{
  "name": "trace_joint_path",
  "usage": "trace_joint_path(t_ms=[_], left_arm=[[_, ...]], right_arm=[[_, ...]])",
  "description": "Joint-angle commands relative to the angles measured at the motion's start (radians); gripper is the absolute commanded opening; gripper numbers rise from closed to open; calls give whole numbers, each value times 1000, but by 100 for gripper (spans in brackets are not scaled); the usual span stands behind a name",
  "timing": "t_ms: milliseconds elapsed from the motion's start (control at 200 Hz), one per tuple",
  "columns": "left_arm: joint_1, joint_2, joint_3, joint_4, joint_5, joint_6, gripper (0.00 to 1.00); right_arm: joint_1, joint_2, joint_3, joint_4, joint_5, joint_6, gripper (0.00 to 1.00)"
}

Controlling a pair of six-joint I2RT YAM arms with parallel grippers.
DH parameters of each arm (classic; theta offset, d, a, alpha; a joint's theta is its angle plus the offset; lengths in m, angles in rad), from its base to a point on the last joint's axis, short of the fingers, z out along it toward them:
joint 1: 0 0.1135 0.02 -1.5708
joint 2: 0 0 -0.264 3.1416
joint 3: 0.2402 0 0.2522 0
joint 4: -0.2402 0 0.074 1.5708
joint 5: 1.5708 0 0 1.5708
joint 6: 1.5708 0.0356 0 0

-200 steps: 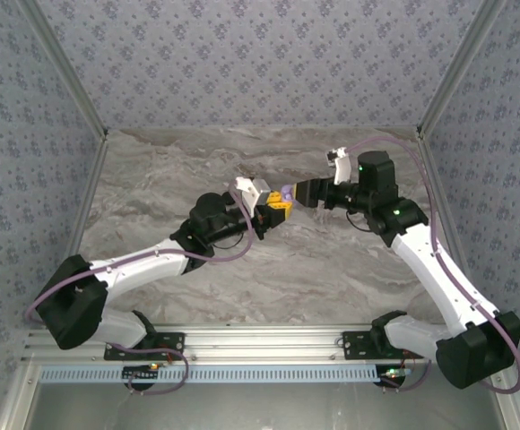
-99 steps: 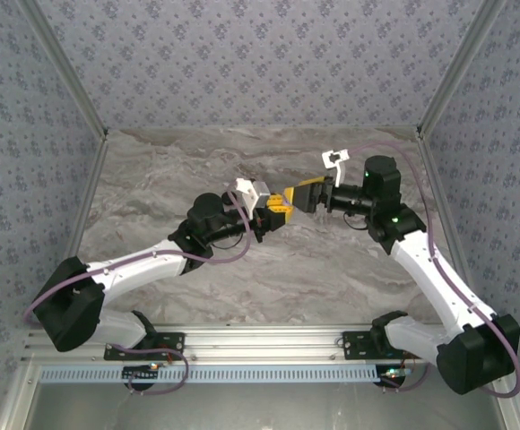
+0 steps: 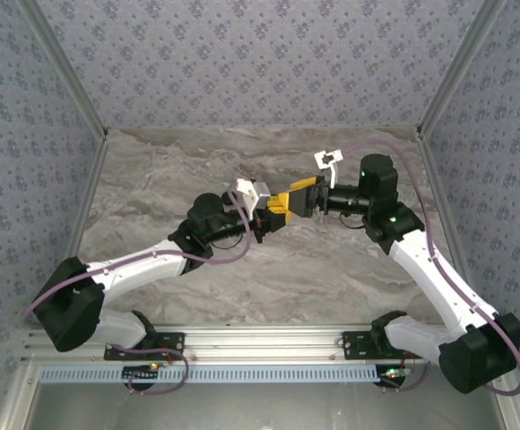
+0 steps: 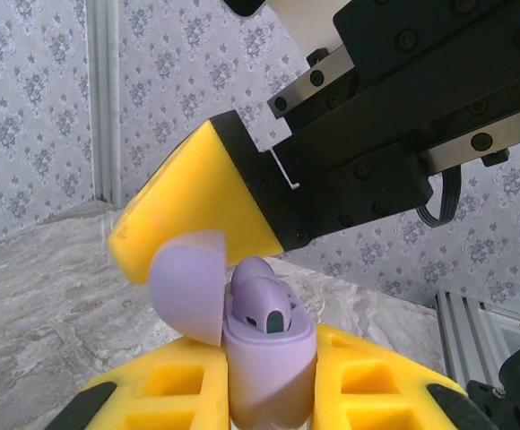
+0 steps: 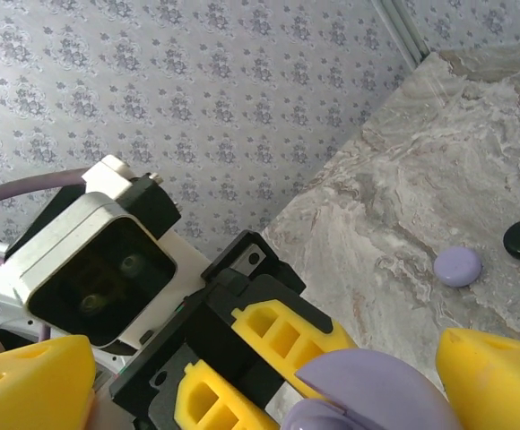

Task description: Insert wireless bluetooth earbuds into charging case

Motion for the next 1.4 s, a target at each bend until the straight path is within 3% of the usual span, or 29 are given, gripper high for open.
trace_joint_path(t_ms=[0,350,460,560,625,745,879,1014,1399], left_arm=[[-5,-17,6,33,-4,18,0],[-5,-30,1,6,-32,33,0],[-4,-32,9,-19,-58,33,0],[11,-29,29,-95,-147,4,0],[55,-14,49,-168,-172,-51,0],[152,36,42,-182,-120,-155,0],[250,129,49,-182,-55,-250,0],[313,264,123,-222,12,-338,0],[294,642,479,-512,69,-463,0]], right_arm=[[6,-45,37,-30,-12,-43,100],[5,-63,57,-159,43,-123,100],[3,-67,90,-263,179,-176,100],[-11,-86,99,-317,346,-196,100],[-27,-104,85,-308,422,-191,100],[-56,-132,43,-287,506,-179,100],[-110,-156,-27,-228,481,-110,100],[-156,-170,-96,-127,363,-29,100],[-152,-196,-71,-236,371,-82,100]])
